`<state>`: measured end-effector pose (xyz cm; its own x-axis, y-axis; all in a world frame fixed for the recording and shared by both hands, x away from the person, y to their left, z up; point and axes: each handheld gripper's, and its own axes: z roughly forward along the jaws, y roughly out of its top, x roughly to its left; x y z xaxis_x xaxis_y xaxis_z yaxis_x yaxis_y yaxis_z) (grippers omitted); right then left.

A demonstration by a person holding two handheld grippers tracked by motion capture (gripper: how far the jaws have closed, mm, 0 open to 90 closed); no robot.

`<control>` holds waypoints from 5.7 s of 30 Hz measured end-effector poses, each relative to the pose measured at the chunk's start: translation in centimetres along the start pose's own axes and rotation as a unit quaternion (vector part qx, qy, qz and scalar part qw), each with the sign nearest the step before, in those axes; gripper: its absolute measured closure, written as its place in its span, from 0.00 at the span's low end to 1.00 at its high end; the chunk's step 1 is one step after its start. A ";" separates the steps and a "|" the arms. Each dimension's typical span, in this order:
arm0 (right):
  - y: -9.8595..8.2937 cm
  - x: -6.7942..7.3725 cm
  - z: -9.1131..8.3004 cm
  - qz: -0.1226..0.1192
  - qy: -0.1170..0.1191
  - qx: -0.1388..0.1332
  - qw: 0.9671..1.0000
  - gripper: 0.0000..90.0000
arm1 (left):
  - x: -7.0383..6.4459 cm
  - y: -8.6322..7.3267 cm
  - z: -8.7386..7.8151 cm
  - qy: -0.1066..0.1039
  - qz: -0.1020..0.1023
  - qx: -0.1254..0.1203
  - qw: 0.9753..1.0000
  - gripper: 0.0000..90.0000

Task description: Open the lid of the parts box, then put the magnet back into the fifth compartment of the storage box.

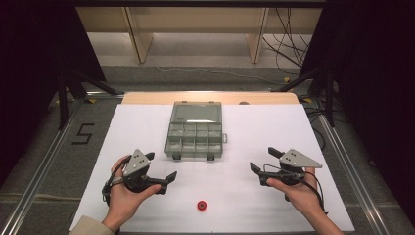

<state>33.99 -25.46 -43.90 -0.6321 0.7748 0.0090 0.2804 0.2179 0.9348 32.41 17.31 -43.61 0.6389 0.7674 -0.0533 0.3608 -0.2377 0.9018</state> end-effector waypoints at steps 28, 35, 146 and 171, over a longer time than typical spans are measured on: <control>-0.5 0.6 -1.3 -0.009 0.013 -0.007 1.000 0.17 | -0.5 0.1 0.2 -0.012 0.018 0.005 1.000 0.00; -0.4 0.9 -1.9 -0.010 0.018 -0.012 1.000 0.17 | -1.4 0.3 0.7 -0.050 0.029 0.035 0.998 0.02; -1.0 1.0 -2.7 -0.010 0.028 -0.029 0.999 0.19 | -7.1 6.2 7.6 -0.133 0.155 0.334 0.920 0.70; -1.0 1.1 -2.8 0.001 0.030 -0.020 0.999 0.21 | -5.8 7.1 7.8 -0.116 0.147 0.328 0.926 0.70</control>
<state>30.99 -26.54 -43.85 -0.6745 0.7376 0.0320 0.2535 0.1907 0.9484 36.57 6.55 -40.28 0.8762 0.4819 -0.0050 0.4343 -0.7850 0.4418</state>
